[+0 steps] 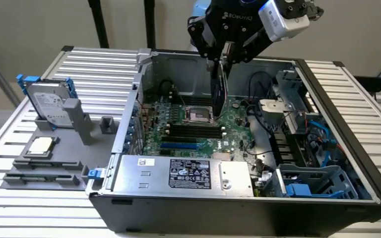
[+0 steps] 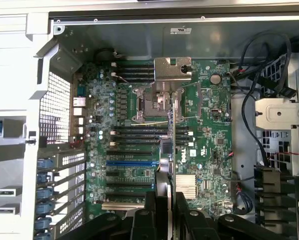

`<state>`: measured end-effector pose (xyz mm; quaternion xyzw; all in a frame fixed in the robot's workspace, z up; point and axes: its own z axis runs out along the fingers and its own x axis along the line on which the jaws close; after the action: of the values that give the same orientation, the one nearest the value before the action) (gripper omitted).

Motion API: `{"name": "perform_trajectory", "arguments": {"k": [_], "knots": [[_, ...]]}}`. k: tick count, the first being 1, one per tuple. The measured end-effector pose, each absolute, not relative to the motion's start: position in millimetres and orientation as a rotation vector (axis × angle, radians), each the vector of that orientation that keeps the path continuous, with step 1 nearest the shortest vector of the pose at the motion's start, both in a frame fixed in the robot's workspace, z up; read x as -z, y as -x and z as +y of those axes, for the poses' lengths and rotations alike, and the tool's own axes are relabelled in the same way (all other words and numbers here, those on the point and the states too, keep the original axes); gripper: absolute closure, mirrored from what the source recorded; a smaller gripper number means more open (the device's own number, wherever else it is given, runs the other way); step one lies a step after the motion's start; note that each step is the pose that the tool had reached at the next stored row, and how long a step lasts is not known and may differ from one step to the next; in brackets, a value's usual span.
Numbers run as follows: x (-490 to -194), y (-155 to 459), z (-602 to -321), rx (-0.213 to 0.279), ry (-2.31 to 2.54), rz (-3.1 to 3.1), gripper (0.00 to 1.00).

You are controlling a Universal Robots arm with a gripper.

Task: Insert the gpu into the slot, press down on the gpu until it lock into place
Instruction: 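Insert the gpu into the slot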

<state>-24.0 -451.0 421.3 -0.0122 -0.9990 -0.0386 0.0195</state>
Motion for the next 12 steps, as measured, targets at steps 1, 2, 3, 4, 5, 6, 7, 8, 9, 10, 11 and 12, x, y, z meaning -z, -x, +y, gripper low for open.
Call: {"name": "perform_trajectory", "arguments": {"k": [1, 2, 3, 4, 5, 6, 7, 8, 9, 10, 11, 12], "knots": [[-421.2, 24.0, -450.9, 0.12, 0.021, -3.1, 0.74], [-420.9, 24.0, -450.9, 0.119, -0.007, -3.099, 0.74], [-420.6, 24.0, -450.9, 0.119, -0.034, -3.098, 0.74], [-420.3, 24.0, -450.9, 0.118, -0.063, -3.097, 0.74], [-420.0, 24.0, -450.9, 0.117, -0.09, -3.096, 0.74], [-419.7, 24.0, -450.9, 0.117, -0.119, -3.094, 0.74], [-419.4, 24.0, -450.9, 0.116, -0.147, -3.092, 0.74], [-419.0, 24.0, -450.9, 0.115, -0.174, -3.09, 0.74], [-418.5, 24.0, -450.9, 0.115, -0.204, -3.088, 0.74], [-418.1, 24.0, -450.9, 0.114, -0.232, -3.086, 0.74], [-417.6, 24.0, -450.9, 0.113, -0.259, -3.083, 0.74], [-417.3, 24.0, -450.9, 0.113, -0.287, -3.081, 0.74]]}}
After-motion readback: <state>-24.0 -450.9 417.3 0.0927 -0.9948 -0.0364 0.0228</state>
